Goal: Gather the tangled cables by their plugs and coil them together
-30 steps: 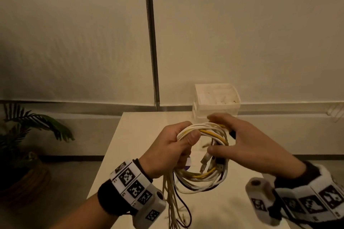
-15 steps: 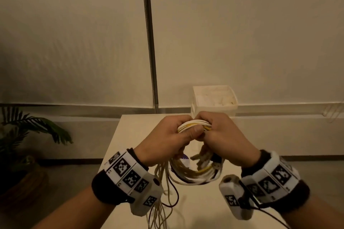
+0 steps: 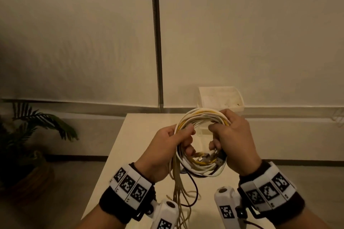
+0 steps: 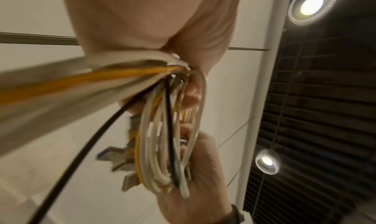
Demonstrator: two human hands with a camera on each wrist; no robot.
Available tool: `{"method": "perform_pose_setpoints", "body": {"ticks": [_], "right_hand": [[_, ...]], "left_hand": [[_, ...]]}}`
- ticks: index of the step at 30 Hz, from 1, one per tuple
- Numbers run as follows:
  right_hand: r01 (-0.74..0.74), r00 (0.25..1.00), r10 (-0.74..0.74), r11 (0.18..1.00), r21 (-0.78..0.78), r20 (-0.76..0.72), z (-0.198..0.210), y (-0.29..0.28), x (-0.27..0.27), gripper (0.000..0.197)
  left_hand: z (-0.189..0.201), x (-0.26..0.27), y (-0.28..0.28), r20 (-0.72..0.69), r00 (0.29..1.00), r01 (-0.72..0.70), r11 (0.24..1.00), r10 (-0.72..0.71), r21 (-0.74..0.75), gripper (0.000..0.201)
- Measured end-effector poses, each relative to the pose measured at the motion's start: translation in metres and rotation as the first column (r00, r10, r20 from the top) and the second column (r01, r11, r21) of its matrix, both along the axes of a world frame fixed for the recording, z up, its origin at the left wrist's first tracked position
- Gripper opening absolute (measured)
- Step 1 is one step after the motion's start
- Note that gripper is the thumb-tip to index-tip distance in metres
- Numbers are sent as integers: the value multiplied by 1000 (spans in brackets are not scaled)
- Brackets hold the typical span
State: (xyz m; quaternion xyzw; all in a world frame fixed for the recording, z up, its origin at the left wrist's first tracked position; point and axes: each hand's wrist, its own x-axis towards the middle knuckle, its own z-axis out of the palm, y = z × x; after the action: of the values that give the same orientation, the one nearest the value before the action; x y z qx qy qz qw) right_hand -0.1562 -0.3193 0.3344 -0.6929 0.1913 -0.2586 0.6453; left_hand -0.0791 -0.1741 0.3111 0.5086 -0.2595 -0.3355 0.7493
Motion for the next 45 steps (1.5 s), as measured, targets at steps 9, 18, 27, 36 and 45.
{"method": "perform_pose_setpoints", "body": {"ticks": [9,18,27,36,45], "right_hand": [[-305,952,305,952,-8,-9,-7,-10,-23,10],[-548,823,385,735,-400,-419,38,-33,-29,32],[-400,907,286,813,-423,-310,38,-12,-8,11],[-254,961,222,945,-208,-165,37,-15,4,8],[-238,966,197,929,-284,-166,50,-20,3,8]], "left_hand": [[12,6,-4,229,972,40,997,-55,68,27],[28,17,-5,423,864,177,951,-273,252,23],[23,19,-6,470,876,30,984,-110,175,33],[-14,6,-5,261,927,-284,959,270,18,23],[-61,2,12,306,883,-375,927,357,0,76]]}}
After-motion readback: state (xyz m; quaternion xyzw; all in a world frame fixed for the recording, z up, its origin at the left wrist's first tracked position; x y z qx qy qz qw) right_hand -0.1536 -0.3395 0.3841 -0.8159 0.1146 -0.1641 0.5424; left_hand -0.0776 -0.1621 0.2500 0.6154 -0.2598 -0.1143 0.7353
